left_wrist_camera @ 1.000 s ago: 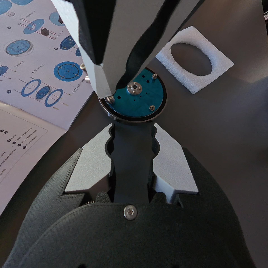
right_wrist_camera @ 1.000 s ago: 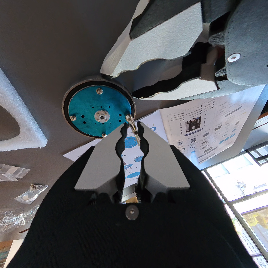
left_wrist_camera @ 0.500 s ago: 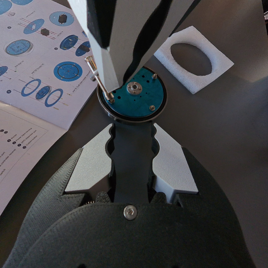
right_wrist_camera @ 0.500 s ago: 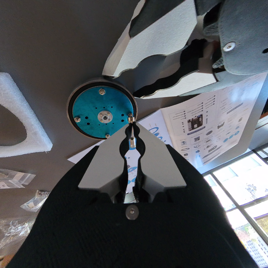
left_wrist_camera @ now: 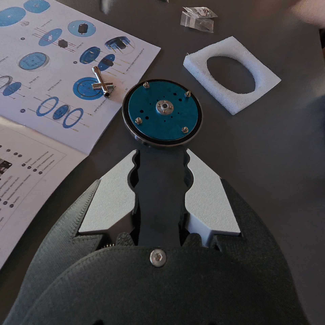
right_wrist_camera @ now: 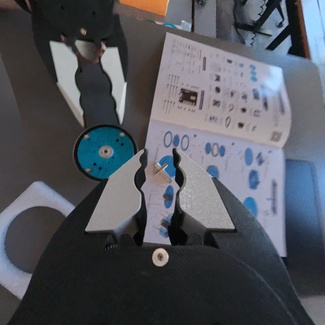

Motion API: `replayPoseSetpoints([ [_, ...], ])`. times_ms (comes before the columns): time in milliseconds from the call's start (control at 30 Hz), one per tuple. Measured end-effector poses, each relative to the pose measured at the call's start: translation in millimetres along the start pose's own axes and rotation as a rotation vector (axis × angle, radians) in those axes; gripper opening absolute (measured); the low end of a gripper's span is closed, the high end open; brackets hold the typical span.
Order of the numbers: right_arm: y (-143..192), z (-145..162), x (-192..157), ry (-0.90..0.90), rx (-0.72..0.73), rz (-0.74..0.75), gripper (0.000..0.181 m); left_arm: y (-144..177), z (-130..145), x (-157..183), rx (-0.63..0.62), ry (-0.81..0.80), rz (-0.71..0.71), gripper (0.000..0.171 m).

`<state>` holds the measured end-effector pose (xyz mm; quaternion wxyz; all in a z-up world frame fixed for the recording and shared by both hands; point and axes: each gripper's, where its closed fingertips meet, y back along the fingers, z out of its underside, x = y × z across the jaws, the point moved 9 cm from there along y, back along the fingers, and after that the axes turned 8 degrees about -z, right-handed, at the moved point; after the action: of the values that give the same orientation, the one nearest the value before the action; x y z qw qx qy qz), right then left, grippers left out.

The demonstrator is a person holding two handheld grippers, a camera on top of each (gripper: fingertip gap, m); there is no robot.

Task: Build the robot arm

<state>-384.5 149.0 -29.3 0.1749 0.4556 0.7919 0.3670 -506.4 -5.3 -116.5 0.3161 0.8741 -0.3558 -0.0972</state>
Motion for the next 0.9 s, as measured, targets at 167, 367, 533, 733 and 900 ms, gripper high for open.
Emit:
replayPoseSetpoints([
  [167, -15, 42, -1, 0.019, -0.064, -0.015, 0.029, 10, -2, -11, 0.059, 0.043, -0.013, 0.048],
  [367, -37, 40, 13, 0.086, -0.227, -0.050, 0.020, 15, -3, -16, 0.097, 0.063, -0.032, 0.046],
  [533, -56, 39, 21, 0.072, -0.359, -0.183, 0.014, 14, -1, -17, 0.095, 0.066, -0.034, 0.046],
  [733, -58, 42, 28, 0.047, -0.368, -0.205, 0.012, 11, 0, -20, 0.095, 0.084, -0.015, 0.045],
  [900, -60, 42, 26, 0.079, -0.365, -0.161, 0.006, 13, -1, -18, 0.105, 0.083, -0.014, 0.042],
])
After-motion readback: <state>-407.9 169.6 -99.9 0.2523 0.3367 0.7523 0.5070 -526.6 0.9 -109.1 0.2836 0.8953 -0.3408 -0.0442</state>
